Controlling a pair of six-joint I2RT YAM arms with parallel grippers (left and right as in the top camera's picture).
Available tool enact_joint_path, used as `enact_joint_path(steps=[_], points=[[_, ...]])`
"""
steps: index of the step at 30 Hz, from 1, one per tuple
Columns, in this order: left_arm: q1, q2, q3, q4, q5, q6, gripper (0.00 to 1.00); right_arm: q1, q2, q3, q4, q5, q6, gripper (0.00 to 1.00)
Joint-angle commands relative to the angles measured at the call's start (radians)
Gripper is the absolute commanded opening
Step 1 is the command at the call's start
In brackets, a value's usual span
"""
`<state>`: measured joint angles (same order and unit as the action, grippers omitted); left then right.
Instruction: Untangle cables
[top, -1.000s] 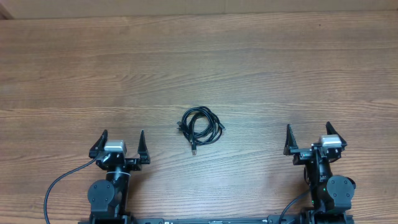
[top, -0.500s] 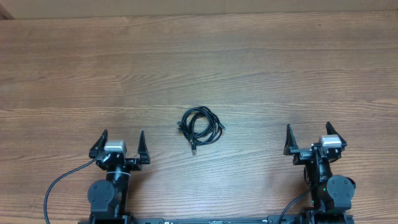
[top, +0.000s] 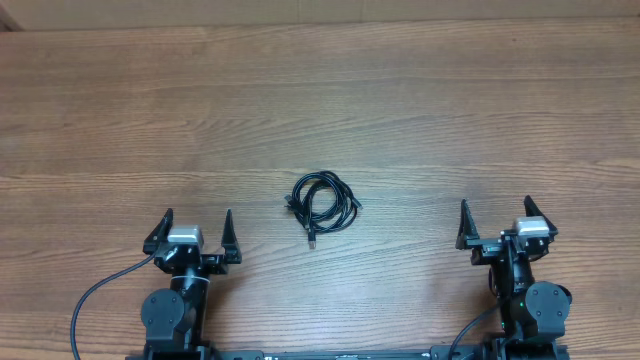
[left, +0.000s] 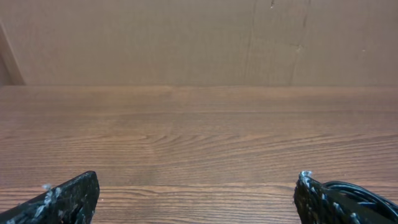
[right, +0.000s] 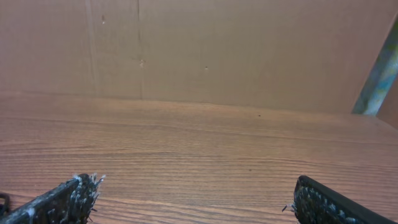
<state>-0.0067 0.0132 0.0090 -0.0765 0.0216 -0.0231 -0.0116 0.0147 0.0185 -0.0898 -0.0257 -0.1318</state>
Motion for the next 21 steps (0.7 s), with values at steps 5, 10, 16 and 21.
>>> enact_joint_path(steps=[5,10,16,21], points=[[-0.006,-0.008,-0.004,-0.001,-0.003,-0.006,1.0,0.005,-0.012,-0.01,0.006,0.006,-0.004,1.0],[-0.006,-0.008,-0.004,-0.001,-0.011,0.019,0.99,0.005,-0.012,-0.01,0.006,0.006,-0.004,1.0],[-0.006,-0.009,-0.004,0.014,0.033,0.068,1.0,0.005,-0.012,-0.01,0.006,0.006,-0.004,1.0],[-0.006,-0.009,-0.004,0.125,0.152,0.045,1.0,0.005,-0.012,-0.01,0.006,0.006,-0.004,1.0]])
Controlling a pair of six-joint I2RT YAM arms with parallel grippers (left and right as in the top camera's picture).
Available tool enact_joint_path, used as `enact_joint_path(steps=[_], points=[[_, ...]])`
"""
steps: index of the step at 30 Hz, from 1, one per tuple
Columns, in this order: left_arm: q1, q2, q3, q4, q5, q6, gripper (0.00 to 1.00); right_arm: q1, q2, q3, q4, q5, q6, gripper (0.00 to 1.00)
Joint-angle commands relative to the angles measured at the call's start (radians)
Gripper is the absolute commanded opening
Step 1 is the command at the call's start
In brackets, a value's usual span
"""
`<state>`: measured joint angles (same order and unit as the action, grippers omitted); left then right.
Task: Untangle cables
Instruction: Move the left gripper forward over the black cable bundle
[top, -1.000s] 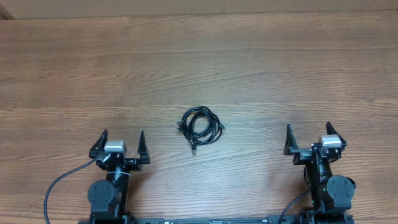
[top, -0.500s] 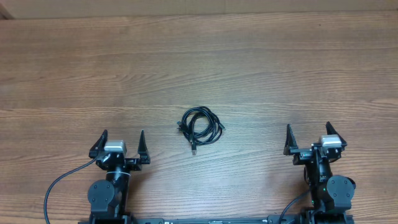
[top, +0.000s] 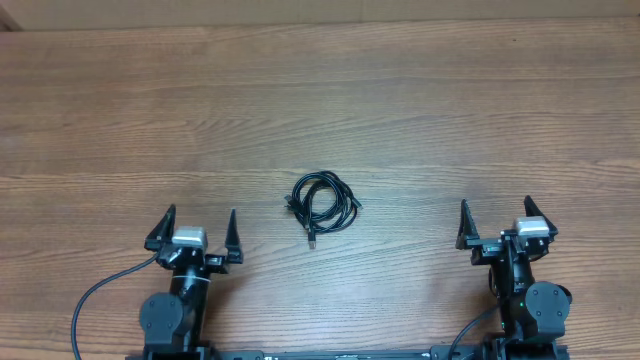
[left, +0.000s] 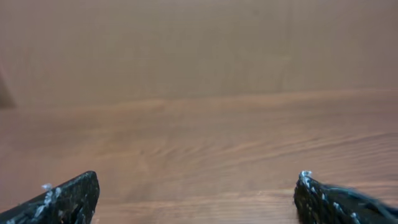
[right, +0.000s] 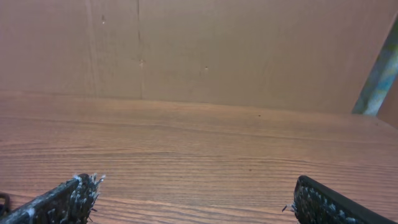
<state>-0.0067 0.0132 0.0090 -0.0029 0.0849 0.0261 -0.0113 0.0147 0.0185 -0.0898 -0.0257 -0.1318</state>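
A small bundle of tangled black cables (top: 320, 203) lies on the wooden table (top: 320, 100), near the middle in the overhead view. My left gripper (top: 197, 228) stands open at the near left, to the lower left of the bundle, nothing between its fingers (left: 68, 196). My right gripper (top: 495, 222) stands open at the near right, farther from the bundle, also empty. In the right wrist view a bit of black cable (right: 3, 202) shows at the left edge. The left wrist view is blurred and its right finger (left: 336, 199) hides the cable.
A brown board wall (right: 199, 50) closes off the far side of the table. A green-grey post (right: 377, 71) stands at the far right in the right wrist view. Bare wood lies all round the bundle.
My left gripper has shifted slightly to the right and turned a little; its wrist view is now blurred. The cable bundle and the right gripper are where they were.
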Motion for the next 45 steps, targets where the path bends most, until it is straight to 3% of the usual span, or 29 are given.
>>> enact_joint_path(steps=[1,4,8,11,14,17,21,27,30,36,45], points=[[-0.006,-0.009,-0.004,0.085,0.121,-0.027,1.0,0.005,-0.012,-0.01,0.006,0.006,-0.004,1.0],[-0.006,-0.009,-0.003,0.251,0.237,-0.061,1.0,0.005,-0.012,-0.01,0.006,0.006,-0.004,1.0],[-0.006,-0.009,0.028,0.428,0.245,-0.146,0.99,0.005,-0.012,-0.01,0.006,0.006,-0.004,1.0],[-0.006,-0.009,0.088,0.462,0.234,-0.157,1.0,0.005,-0.012,-0.01,0.006,0.006,-0.004,1.0],[-0.005,-0.005,0.209,0.398,0.17,-0.103,1.0,0.005,-0.012,-0.01,0.006,0.006,-0.004,1.0],[-0.005,0.037,0.387,0.254,0.106,-0.033,1.0,0.005,-0.012,-0.01,0.006,0.006,-0.004,1.0],[-0.005,0.198,0.678,-0.087,0.15,-0.026,1.0,0.005,-0.012,-0.01,0.006,0.006,-0.004,1.0],[-0.005,0.603,1.184,-0.71,0.231,-0.026,1.0,0.005,-0.012,-0.01,0.006,0.006,-0.004,1.0],[-0.005,0.83,1.432,-0.94,0.269,-0.025,1.0,0.005,-0.012,-0.01,0.006,0.006,-0.004,1.0],[-0.005,1.119,1.663,-1.089,0.621,-0.071,1.0,0.005,-0.012,-0.01,0.006,0.006,-0.004,1.0],[-0.134,1.396,1.677,-1.315,0.291,-0.158,1.0,0.005,-0.012,-0.01,0.006,0.006,-0.004,1.0]])
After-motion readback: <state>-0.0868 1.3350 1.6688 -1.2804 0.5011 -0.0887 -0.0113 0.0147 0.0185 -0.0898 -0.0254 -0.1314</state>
